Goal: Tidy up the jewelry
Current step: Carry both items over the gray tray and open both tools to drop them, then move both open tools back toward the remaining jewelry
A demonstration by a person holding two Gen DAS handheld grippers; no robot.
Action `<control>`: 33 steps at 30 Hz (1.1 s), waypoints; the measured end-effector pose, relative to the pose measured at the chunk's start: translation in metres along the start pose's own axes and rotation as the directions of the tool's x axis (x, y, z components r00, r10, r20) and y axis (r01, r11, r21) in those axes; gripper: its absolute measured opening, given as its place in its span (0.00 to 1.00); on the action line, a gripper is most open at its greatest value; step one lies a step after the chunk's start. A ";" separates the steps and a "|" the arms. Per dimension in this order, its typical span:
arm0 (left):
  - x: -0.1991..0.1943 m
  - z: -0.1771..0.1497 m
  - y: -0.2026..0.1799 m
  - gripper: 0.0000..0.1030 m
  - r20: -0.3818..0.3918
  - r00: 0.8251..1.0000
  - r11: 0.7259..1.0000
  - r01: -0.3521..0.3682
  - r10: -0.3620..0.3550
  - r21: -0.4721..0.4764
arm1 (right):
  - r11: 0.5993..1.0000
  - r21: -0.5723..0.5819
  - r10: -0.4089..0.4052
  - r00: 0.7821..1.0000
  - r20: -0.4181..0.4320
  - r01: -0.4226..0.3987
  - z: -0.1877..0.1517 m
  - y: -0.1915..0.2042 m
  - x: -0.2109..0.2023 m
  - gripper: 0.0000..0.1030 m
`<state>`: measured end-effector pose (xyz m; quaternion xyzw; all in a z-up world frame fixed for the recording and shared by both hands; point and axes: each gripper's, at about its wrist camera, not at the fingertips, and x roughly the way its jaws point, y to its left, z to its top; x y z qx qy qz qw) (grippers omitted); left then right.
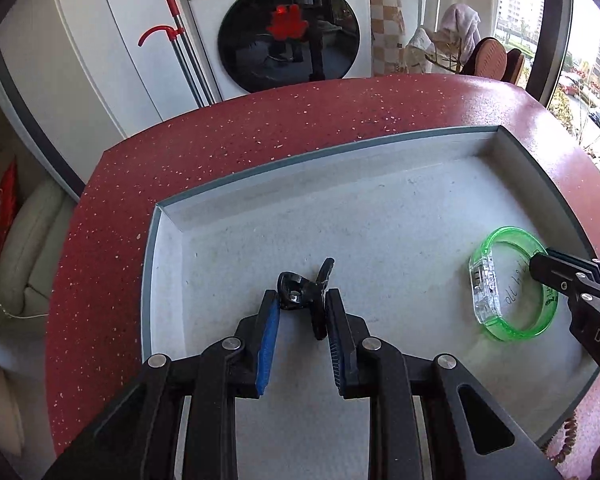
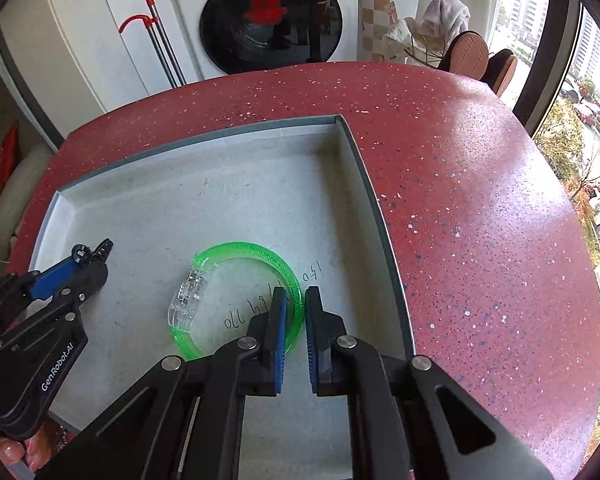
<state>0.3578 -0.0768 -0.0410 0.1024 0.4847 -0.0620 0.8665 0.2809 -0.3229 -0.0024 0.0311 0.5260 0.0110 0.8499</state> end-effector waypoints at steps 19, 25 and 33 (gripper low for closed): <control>-0.049 -0.003 0.013 1.00 0.136 0.990 0.996 0.033 -0.021 -0.087 | 0.988 0.058 0.136 0.982 0.134 -0.145 -0.030 -0.008 -0.084 0.71; -0.090 -0.021 0.017 1.00 0.170 0.982 0.993 0.095 -0.082 -0.068 | 0.980 0.080 0.161 0.964 0.211 -0.181 -0.060 -0.014 -0.116 0.84; -0.139 -0.078 0.017 1.00 0.193 0.974 0.991 0.128 -0.118 -0.042 | 0.967 0.083 0.220 0.956 0.193 -0.239 -0.108 -0.022 -0.151 0.84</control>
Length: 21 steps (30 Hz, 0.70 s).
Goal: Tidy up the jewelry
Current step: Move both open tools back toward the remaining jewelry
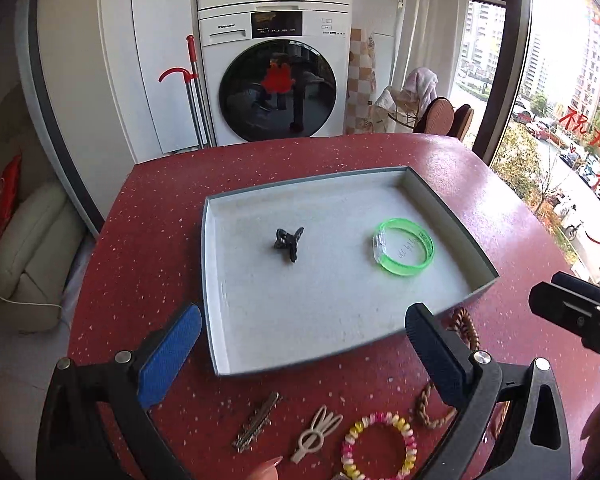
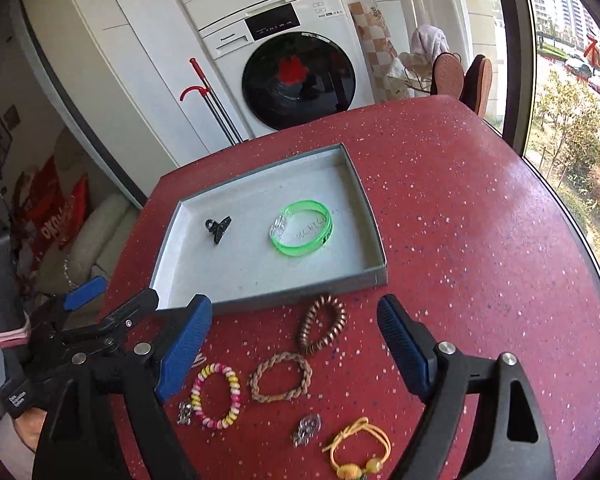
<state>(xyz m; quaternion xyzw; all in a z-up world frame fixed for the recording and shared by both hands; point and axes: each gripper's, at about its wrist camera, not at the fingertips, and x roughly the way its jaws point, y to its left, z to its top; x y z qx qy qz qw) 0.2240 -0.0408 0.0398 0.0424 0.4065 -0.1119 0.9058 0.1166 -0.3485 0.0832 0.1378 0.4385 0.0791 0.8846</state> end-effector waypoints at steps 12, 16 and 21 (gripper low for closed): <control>-0.032 -0.108 0.023 1.00 -0.096 0.995 0.999 -0.039 0.035 -0.037 | 0.991 0.050 -0.118 0.985 -0.125 0.125 -0.100 -0.052 -0.030 0.84; -0.028 -0.131 0.016 1.00 -0.140 0.989 0.997 -0.049 0.042 -0.052 | 0.985 0.058 -0.150 0.976 -0.160 0.161 -0.123 -0.061 -0.026 0.84; -0.022 -0.139 0.008 1.00 -0.151 0.987 0.997 -0.059 0.050 -0.057 | 0.981 0.022 -0.186 0.971 -0.153 0.192 -0.128 -0.060 -0.027 0.84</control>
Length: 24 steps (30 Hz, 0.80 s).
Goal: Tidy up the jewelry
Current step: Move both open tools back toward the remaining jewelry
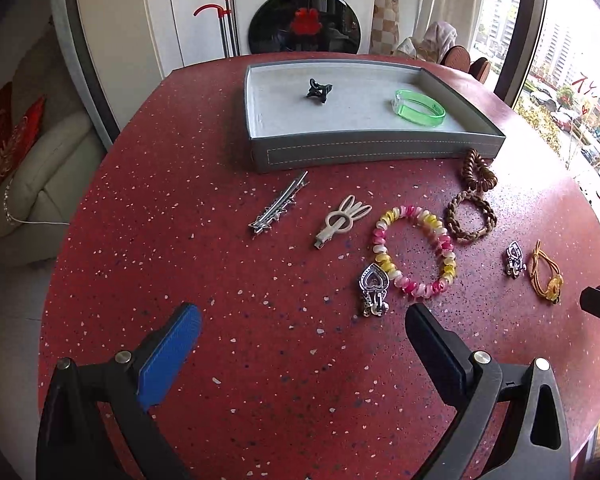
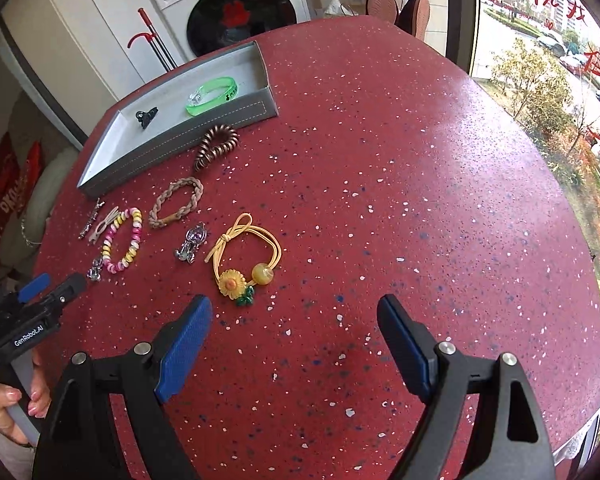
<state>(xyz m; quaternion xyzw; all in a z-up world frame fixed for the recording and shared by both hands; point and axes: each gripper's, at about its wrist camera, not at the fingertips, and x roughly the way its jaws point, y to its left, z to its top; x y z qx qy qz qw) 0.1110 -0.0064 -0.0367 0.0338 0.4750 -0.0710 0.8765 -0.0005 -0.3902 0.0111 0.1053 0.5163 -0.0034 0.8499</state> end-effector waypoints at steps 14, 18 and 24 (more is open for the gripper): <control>0.012 0.007 -0.018 1.00 0.012 1.000 0.998 -0.016 0.015 0.056 | 0.994 -0.105 -0.021 1.000 -0.016 0.019 0.011 0.034 0.024 0.84; 0.015 0.007 -0.021 0.89 0.003 1.000 0.998 -0.014 0.014 0.068 | 0.987 -0.148 -0.068 0.998 -0.015 0.065 0.008 0.048 0.035 0.81; 0.016 0.003 -0.024 0.76 0.004 1.000 0.997 -0.012 0.012 0.082 | 0.969 -0.212 -0.125 0.992 0.020 0.126 0.004 0.058 0.034 0.44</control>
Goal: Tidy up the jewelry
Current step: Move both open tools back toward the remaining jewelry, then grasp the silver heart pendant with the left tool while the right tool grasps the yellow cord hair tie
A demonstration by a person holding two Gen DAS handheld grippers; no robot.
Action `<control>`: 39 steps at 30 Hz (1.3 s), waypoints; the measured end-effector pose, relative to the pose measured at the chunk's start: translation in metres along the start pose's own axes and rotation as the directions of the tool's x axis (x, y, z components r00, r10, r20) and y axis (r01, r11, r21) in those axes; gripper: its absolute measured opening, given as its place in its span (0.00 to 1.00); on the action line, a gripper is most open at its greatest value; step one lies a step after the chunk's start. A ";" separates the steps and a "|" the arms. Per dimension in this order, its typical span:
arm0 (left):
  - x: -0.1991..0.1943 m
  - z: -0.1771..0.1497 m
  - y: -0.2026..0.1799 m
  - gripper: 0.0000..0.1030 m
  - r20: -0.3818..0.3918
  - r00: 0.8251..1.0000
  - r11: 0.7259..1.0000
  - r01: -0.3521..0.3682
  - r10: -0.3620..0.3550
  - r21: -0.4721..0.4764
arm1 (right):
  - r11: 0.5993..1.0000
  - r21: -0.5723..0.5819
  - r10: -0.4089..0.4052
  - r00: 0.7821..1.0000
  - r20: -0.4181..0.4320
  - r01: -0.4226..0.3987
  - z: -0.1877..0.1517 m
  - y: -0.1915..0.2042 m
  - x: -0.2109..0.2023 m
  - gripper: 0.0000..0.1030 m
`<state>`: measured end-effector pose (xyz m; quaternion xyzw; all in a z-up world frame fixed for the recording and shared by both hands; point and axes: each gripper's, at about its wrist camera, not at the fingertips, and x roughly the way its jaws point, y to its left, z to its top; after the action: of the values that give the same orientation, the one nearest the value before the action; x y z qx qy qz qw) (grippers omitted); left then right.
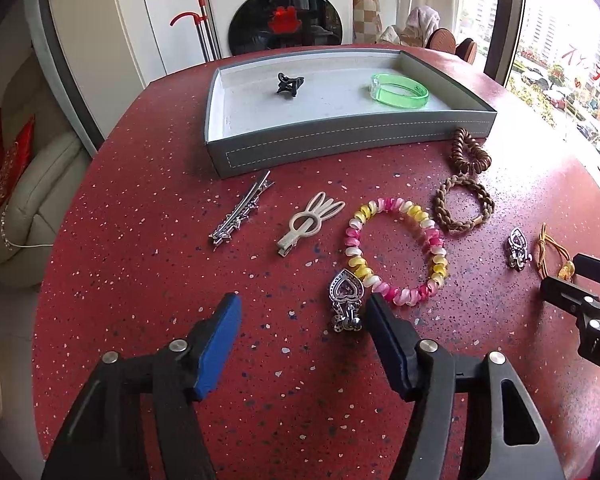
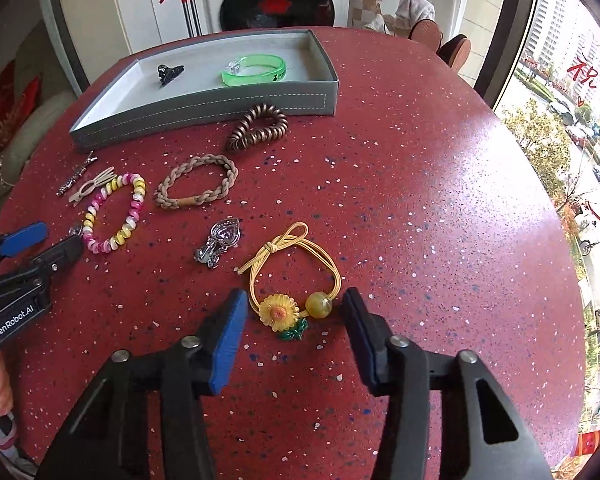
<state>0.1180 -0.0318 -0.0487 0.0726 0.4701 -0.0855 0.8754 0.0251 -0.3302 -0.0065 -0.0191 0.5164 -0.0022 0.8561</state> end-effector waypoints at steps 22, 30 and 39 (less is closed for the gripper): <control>-0.023 0.000 0.029 0.32 0.028 0.988 0.987 0.151 -0.150 -0.050 | 0.969 0.137 0.191 0.976 0.101 -0.203 0.009 -0.030 -0.035 0.16; -0.036 0.014 0.037 0.32 0.053 0.983 0.981 0.181 -0.178 -0.065 | 0.964 0.109 0.227 0.965 0.131 -0.241 0.032 -0.021 -0.048 0.16; -0.042 0.069 0.038 0.32 0.118 0.974 0.978 0.202 -0.196 -0.047 | 0.962 0.056 0.255 0.954 0.157 -0.267 0.096 -0.003 -0.046 0.16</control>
<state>0.1594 -0.0058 0.0264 -0.0054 0.4269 -0.1630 0.8895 0.0886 -0.3288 0.0794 0.0821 0.4489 0.0925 0.8850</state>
